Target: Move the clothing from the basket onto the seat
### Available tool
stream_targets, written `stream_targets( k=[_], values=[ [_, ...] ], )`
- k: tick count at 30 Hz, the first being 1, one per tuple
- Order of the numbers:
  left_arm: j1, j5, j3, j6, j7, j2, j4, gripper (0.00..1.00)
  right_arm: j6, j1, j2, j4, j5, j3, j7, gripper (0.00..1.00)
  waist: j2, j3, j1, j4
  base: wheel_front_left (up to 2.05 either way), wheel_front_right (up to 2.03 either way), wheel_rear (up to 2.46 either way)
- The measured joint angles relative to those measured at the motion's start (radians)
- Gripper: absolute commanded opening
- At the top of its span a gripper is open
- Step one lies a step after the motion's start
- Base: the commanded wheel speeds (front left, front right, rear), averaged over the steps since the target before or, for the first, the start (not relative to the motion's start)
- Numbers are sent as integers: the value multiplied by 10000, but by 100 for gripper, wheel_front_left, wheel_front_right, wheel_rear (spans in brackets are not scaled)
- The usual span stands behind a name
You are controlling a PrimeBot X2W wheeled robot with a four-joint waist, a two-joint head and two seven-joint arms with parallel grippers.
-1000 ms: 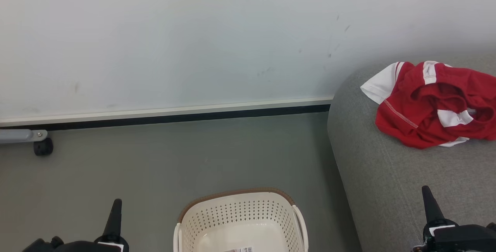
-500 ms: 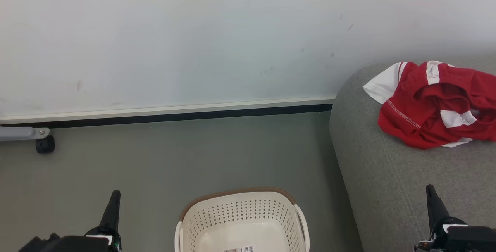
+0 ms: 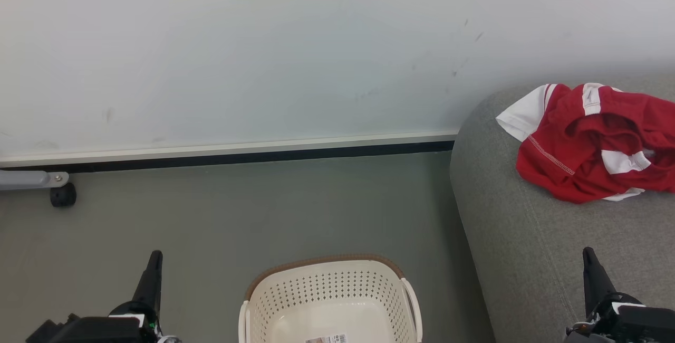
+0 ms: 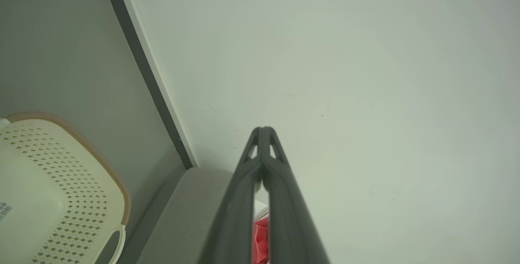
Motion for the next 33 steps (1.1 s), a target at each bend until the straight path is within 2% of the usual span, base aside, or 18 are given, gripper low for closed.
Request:
stream_targets(
  k=[33],
  values=[
    [0, -2, 0, 0, 0, -2, 12, 0, 0, 0, 2, 0, 0, 0, 0, 0, 0, 0, 0, 0, 0, 0, 0]
  ],
)
